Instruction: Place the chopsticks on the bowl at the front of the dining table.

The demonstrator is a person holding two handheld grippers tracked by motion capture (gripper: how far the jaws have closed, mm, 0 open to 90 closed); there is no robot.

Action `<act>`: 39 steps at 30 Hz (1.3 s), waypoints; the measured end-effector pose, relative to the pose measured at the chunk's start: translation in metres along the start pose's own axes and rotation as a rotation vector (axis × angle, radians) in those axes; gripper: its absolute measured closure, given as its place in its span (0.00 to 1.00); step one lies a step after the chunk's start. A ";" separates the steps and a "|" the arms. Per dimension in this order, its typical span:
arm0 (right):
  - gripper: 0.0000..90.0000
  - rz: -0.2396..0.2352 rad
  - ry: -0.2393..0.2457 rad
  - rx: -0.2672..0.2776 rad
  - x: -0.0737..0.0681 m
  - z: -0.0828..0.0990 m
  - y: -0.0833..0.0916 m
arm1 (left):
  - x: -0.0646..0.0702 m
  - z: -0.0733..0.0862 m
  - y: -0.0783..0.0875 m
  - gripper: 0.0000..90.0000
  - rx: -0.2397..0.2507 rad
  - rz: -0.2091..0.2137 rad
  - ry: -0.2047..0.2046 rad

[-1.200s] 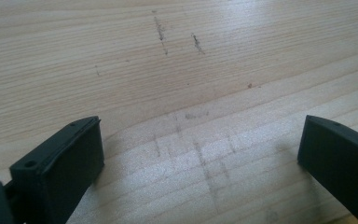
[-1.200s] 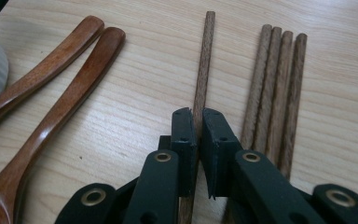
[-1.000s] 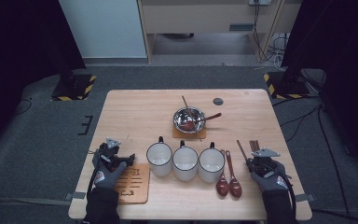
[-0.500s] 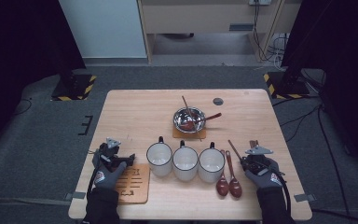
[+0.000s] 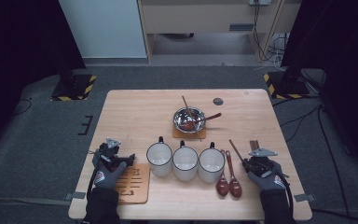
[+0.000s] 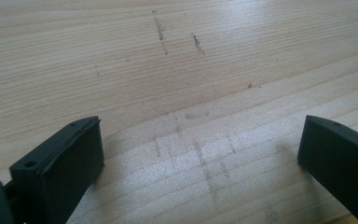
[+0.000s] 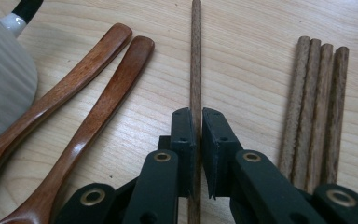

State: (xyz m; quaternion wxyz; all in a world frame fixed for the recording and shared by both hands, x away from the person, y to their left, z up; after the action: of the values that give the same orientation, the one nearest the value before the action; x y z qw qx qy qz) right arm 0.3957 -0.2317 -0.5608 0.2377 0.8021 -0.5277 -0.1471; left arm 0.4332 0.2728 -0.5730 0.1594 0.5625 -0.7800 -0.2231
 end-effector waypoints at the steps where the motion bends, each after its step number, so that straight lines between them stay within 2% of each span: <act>1: 0.93 0.000 -0.004 -0.002 -0.001 0.000 0.000 | 0.000 0.000 0.000 0.00 0.000 0.000 0.000; 14: 0.94 -0.006 -0.005 0.001 -0.005 -0.001 -0.003 | 0.000 0.000 0.000 0.00 0.000 0.000 0.000; 19: 0.94 -0.017 -0.034 0.007 -0.006 -0.003 -0.002 | 0.000 0.000 0.000 0.00 0.000 0.000 0.000; 30: 0.94 -0.009 -0.036 0.056 0.000 -0.023 0.012 | 0.000 0.000 0.000 0.00 0.000 0.000 0.000; 39: 0.94 -0.004 -0.054 0.124 0.004 -0.044 0.022 | 0.000 0.000 0.000 0.00 0.000 0.000 0.000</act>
State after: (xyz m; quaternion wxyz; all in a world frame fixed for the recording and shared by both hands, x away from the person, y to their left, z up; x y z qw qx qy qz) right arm 0.4017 -0.2331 -0.5119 0.1731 0.8122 -0.5403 -0.1363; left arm 0.4332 0.2728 -0.5730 0.1594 0.5625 -0.7800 -0.2231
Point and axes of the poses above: each handheld gripper's, and its own axes: y roughly backward along the jaws, z roughly out of its underside, x roughly to its right, the point moved 5 cm from there along -y, roughly forward along the jaws, and after that the axes turned 14 degrees about x, right-handed, at the moved point
